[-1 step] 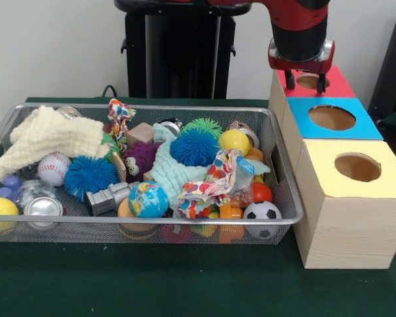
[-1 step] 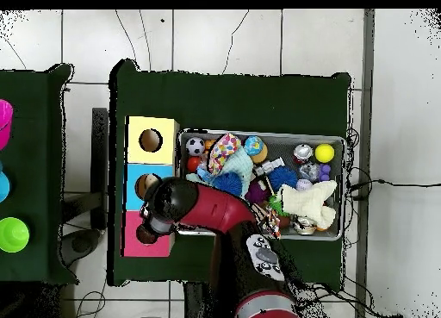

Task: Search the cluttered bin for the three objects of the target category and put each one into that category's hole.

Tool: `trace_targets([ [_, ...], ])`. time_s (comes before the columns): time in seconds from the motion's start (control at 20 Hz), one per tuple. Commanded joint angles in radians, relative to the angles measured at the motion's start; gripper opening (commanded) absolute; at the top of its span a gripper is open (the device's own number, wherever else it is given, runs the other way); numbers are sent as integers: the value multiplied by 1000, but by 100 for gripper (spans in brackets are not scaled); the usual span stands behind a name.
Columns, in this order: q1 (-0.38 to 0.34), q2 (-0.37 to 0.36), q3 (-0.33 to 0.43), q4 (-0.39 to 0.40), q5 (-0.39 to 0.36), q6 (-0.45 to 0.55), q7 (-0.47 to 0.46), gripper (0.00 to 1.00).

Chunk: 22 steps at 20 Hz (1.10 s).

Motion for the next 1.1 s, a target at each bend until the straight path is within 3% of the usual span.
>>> trace_targets([
  [0.05, -15, 465, 58, -130, -179, -835, 112, 100],
  [0.3, 17, 478, 20, -165, -219, -834, 156, 100],
  [0.65, 10, 473, 29, -161, -230, -827, 155, 100],
  [0.8, 81, 428, -44, -164, -256, -806, 191, 100],
  [1.1, 87, 254, -52, -59, -317, -703, 159, 100],
])
